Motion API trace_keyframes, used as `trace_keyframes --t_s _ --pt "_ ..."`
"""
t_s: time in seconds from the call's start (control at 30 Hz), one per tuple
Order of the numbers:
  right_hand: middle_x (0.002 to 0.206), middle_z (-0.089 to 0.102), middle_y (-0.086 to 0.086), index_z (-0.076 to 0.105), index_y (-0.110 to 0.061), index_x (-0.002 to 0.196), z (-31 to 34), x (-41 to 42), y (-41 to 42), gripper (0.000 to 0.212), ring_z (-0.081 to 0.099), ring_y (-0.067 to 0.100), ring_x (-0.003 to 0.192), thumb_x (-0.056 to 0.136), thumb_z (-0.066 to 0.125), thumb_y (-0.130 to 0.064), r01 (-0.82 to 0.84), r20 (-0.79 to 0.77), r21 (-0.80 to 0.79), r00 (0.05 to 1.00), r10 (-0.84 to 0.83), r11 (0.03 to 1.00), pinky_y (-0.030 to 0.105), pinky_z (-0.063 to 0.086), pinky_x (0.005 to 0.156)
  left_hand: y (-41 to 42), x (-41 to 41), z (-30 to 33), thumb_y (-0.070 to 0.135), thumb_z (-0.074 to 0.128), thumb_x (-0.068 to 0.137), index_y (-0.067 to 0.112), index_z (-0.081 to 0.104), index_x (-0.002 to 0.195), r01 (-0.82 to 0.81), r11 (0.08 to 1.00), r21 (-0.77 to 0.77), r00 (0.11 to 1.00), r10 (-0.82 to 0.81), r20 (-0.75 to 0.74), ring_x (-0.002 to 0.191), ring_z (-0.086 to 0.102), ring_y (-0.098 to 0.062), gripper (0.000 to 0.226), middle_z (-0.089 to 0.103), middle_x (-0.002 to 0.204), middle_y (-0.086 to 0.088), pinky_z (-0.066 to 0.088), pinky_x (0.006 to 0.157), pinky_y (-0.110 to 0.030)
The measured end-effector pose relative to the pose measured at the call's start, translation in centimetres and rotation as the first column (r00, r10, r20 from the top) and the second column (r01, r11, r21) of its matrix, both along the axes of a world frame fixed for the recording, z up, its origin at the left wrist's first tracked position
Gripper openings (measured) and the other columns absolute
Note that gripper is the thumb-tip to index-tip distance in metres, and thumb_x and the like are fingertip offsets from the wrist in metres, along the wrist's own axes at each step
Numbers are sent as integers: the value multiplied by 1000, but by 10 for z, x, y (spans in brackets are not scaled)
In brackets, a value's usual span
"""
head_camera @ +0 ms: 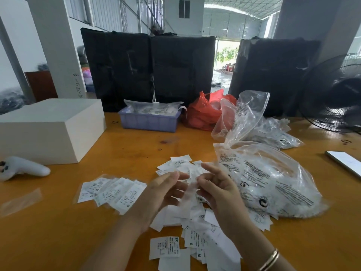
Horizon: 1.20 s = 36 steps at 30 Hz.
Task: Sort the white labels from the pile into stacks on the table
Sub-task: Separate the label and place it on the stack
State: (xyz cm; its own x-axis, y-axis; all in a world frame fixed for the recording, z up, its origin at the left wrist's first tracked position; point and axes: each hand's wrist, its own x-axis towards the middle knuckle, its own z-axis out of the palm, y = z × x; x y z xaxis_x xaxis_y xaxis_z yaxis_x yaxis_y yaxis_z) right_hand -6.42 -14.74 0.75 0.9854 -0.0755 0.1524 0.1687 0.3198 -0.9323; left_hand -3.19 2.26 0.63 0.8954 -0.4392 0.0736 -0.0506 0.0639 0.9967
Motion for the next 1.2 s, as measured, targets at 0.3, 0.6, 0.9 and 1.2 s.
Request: trace_keyframes --t_s 0.3,0.6,0.9,1.2 --pt "91 69 1 73 -30 100 -5 4 -1 31 66 19 90 71 69 -20 6 -4 30 1000 -5 1000 31 50 82 -6 -2 -1 26 73 75 22 64 107 -26 992 124 998 20 55 74 70 -13 33 74 81 0 51 65 -17" --pt "79 73 12 70 -10 101 -4 4 3 19 68 19 69 87 66 -23 -37 -152 -234 988 1 972 23 55 61 -5 3 -5 12 71 84 29 64 102 -336 932 137 925 299 236 75 69 -7 26 72 78 6 50 64 -13" --pt "68 70 10 69 -6 79 -5 4 2 14 64 18 60 89 65 -15 -38 -152 -322 988 -12 946 23 54 58 -3 0 2 48 64 73 22 72 102 -127 978 164 992 128 9 79 68 -7 40 74 84 6 50 69 -20" --pt "77 68 -5 67 -23 88 -10 8 0 14 60 3 66 94 55 -29 92 -4 -608 993 -118 788 18 51 60 0 8 -4 15 74 78 18 72 78 -322 947 3 936 318 -152 60 63 -5 3 69 68 3 49 56 -18"
